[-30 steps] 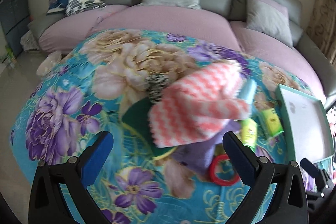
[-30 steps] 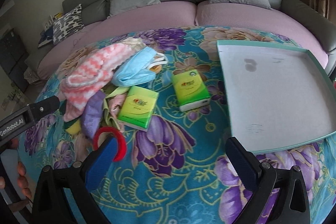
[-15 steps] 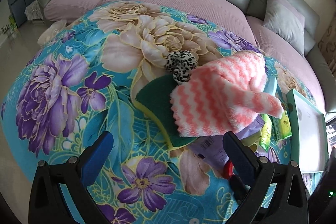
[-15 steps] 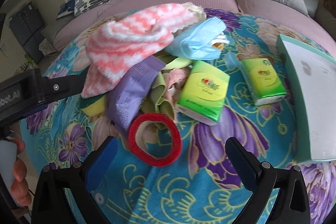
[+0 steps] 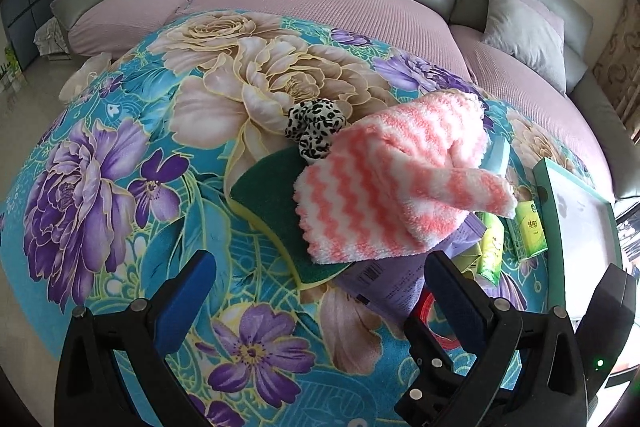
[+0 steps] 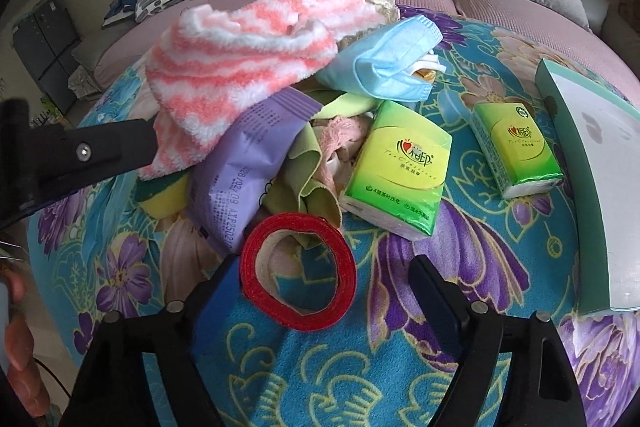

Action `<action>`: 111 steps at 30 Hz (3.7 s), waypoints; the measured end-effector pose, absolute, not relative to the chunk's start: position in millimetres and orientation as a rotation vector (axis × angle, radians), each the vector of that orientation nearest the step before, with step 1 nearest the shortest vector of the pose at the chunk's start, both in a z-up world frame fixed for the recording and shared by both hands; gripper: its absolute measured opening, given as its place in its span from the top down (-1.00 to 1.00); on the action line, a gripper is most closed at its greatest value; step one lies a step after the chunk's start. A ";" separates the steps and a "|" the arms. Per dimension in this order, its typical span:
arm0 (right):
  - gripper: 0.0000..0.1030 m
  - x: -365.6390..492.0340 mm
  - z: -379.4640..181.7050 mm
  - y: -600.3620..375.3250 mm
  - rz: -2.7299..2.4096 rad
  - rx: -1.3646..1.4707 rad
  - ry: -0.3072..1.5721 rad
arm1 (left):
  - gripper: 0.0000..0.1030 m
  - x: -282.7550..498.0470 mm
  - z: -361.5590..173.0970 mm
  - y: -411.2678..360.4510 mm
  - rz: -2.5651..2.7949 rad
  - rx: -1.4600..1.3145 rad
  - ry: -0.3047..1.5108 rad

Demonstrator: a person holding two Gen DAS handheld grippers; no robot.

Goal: Organize soft objects
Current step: 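Grasp the pink-and-white striped towel with the left tool while the right tool grasps the red tape roll, then carry the towel and tape into the white tray and open both tools, then reach the left tool to the green-and-yellow sponge and grasp it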

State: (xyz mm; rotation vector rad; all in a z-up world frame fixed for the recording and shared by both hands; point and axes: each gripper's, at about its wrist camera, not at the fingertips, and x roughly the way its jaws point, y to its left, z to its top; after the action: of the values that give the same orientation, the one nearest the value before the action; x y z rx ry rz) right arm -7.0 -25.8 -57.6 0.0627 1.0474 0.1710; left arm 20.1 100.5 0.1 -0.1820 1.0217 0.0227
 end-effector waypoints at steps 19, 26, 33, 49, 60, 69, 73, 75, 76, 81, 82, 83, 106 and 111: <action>-0.08 -6.8 -55.2 -66.0 0.123 0.174 1.047 | -0.89 37.6 16.0 73.3 -0.023 -0.132 0.925; -0.07 -10.1 -46.5 -89.0 0.088 0.223 1.013 | 0.09 48.3 7.6 66.8 -0.070 -0.162 0.938; -0.07 -21.5 -21.2 -103.9 0.035 0.216 0.936 | 0.85 48.7 -0.6 63.4 -0.132 -0.200 0.945; -0.07 -36.7 55.1 -161.2 -0.090 0.264 0.762 | 0.89 22.7 100.3 21.0 -0.232 -0.111 0.711; -0.07 -28.2 52.4 -254.8 -0.331 0.349 0.706 | 0.89 37.2 132.7 -91.6 -0.464 -0.003 0.591; -0.07 -40.6 25.5 -319.0 -0.491 0.442 0.714 | 0.89 44.5 127.5 -165.2 -0.620 0.034 0.517; -0.08 -43.5 19.4 -327.1 -0.505 0.457 0.724 | 0.88 54.7 88.5 -198.0 -0.635 0.096 0.618; -0.08 -42.0 14.3 -325.4 -0.504 0.449 0.747 | 0.87 61.3 53.1 -208.7 -0.620 0.147 0.722; -0.08 -40.5 11.4 -324.7 -0.501 0.443 0.762 | 0.87 63.4 39.2 -213.5 -0.613 0.155 0.766; -0.15 -35.4 2.7 -323.3 -0.508 0.418 0.808 | 0.34 72.6 1.8 -212.5 -0.572 0.158 0.926; -0.34 -35.1 2.6 -323.8 -0.513 0.413 0.810 | 0.14 72.2 4.0 -209.7 -0.567 0.150 0.927; -0.52 -35.5 3.2 -323.1 -0.515 0.405 0.812 | -0.13 71.8 7.1 -205.9 -0.563 0.138 0.924; -1.00 -35.4 6.9 -292.1 -0.516 0.235 0.878 | -0.96 78.0 34.9 -57.2 -0.204 0.011 0.892; -1.00 -34.9 15.2 -269.4 -0.443 0.225 0.870 | -0.96 65.2 43.6 -23.9 -0.149 0.005 0.863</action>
State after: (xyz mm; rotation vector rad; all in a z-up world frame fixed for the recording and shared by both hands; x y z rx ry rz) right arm -34.9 -269.4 15.2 0.2254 0.8697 -0.4431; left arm 65.2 -23.9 43.6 0.0051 0.8634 -0.1494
